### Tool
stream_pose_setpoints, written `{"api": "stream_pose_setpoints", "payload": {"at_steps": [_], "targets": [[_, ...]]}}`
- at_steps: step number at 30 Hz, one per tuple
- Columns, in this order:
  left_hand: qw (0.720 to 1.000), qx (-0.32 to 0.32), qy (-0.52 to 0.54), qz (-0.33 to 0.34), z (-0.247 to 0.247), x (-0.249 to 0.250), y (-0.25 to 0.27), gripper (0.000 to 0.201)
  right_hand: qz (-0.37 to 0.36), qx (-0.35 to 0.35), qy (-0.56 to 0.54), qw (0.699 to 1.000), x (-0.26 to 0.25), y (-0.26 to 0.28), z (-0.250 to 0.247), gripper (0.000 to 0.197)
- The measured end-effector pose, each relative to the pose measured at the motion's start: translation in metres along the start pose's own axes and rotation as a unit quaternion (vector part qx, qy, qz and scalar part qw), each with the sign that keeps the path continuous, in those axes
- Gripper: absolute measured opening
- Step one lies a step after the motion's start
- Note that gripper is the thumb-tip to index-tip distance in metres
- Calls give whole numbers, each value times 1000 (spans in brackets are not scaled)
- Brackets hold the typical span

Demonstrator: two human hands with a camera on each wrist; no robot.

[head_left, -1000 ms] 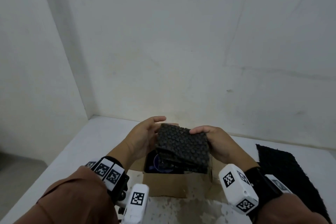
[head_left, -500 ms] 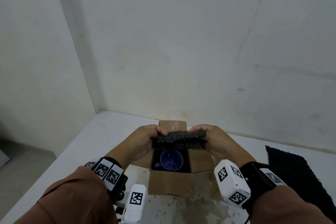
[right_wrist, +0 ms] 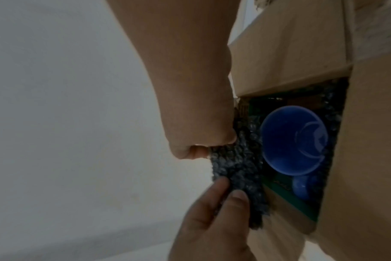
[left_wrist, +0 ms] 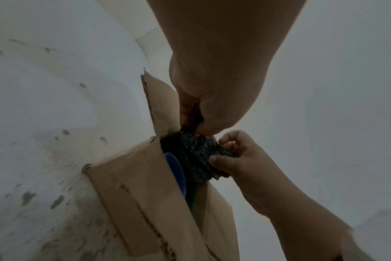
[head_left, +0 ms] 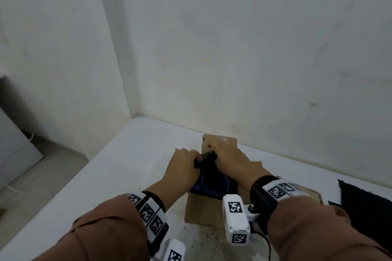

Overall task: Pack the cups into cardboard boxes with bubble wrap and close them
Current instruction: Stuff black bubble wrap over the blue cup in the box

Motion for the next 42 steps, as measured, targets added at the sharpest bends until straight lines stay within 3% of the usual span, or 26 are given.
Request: {"api": "stream_pose_setpoints", "payload": {"at_steps": [3, 7, 14, 19, 24, 28, 34, 42], "targets": [[999, 5, 28, -32, 6, -2, 0, 32, -9, 22, 72, 997, 4, -6, 11, 22], [999, 8, -21, -45, 10, -3, -2, 26, -53, 43, 30, 997, 8, -10, 22, 18], [991, 41, -130, 4, 16, -10, -1, 16, -62, -17, -26, 998, 24, -8, 46, 21], [992, -1, -121, 20, 19, -6, -4, 9, -88, -21, -5, 996, 18, -5, 43, 29], [991, -25, -129, 2, 27, -14, -3, 23, -100, -43, 16, 994, 17, -7, 47, 29], [993, -62, -98, -35, 27, -17, -5, 23, -90, -75, 37, 992, 19, -8, 50, 30], [988, -98, -115, -22, 27, -14, -9, 20, -82, -108, 75, 988, 18, -6, 56, 28], [985, -117, -127, -9, 25, -18, -6, 20, -83, -50, 108, 989, 16, 8, 72, 26]]}}
Point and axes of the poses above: each hand's wrist, its own y-axis away from the middle knuckle, its own z-axis out of the palm, x = y × z, the point moved 1 cm from there along -y, towards the middle knuckle, and after that the axes turned 8 degrees about -z, right-handed, at the moved point
